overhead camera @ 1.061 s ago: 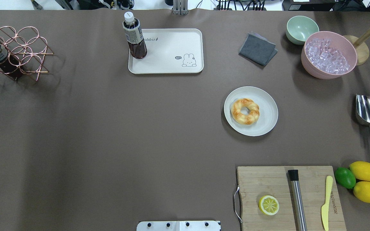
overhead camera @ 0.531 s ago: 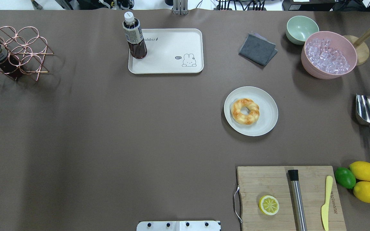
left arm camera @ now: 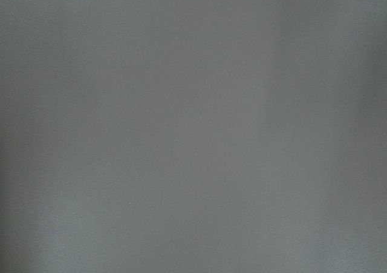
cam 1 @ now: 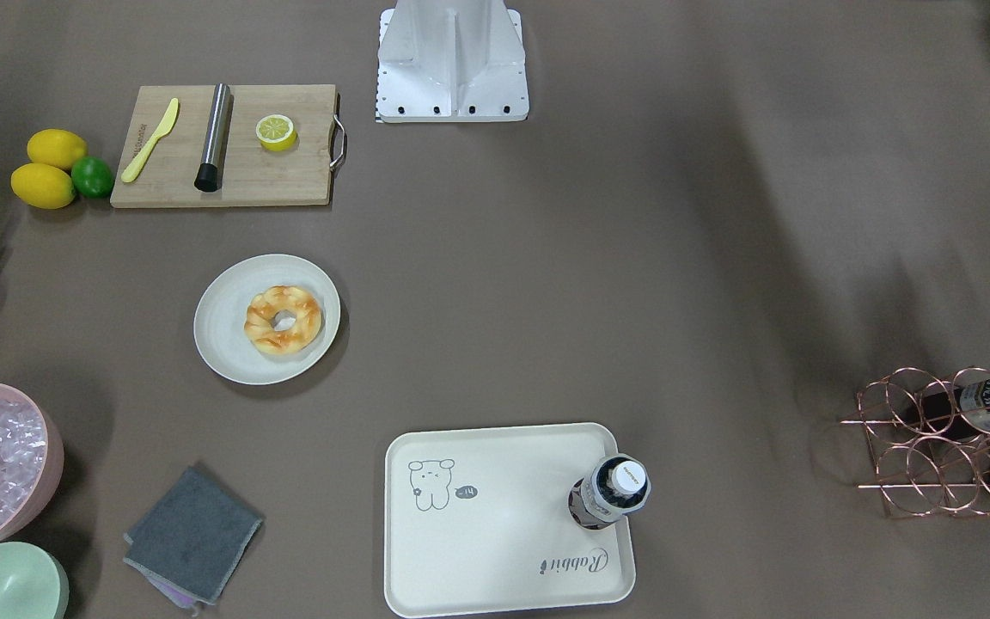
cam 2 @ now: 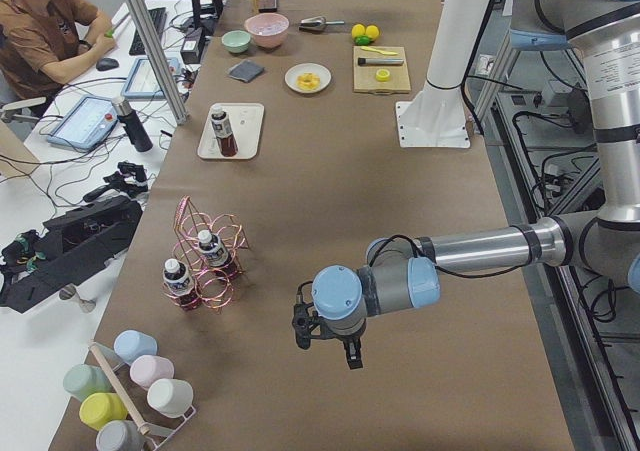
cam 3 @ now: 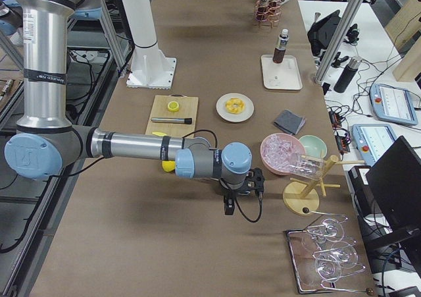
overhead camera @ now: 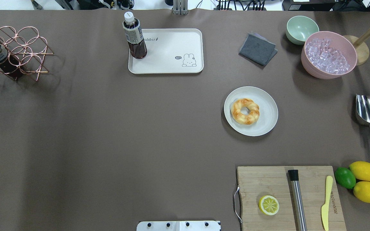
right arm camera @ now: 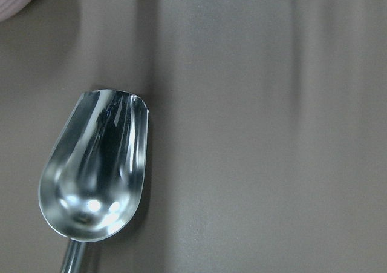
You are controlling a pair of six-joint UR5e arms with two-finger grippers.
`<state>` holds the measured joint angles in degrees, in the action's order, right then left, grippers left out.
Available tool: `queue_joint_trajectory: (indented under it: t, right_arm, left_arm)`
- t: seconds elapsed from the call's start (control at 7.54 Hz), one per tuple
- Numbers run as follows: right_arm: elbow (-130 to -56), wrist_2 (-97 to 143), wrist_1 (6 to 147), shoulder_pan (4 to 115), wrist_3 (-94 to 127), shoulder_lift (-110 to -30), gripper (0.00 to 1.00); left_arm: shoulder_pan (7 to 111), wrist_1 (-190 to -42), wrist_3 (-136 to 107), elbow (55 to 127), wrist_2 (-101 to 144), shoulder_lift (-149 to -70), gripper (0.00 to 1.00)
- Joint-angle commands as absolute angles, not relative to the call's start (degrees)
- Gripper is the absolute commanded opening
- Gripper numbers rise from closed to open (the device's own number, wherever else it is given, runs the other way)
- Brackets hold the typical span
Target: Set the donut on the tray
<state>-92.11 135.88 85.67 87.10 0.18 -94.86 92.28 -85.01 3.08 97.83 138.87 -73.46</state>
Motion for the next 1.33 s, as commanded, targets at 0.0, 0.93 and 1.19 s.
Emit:
queue_joint_trajectory:
  t: [0.0, 0.93, 1.19]
  right_arm:
    - [-92.28, 136.05, 85.08, 87.01, 0.35, -94.57, 1.00]
    - [-101.25, 137.81, 84.90, 70.16, 33.96, -84.67, 0.99]
    - [-100.47, 136.15, 83.68, 63.66, 40.94, -80.44, 0.98]
  left_arm:
    - [92.29, -85.16, 3.08, 98.34, 139.04, -72.34, 0.98]
    - [92.29, -85.08, 3.16, 98.17, 138.96, -72.25, 0.98]
    - [92.29, -84.99, 3.16, 98.09, 138.96, -72.25, 0.98]
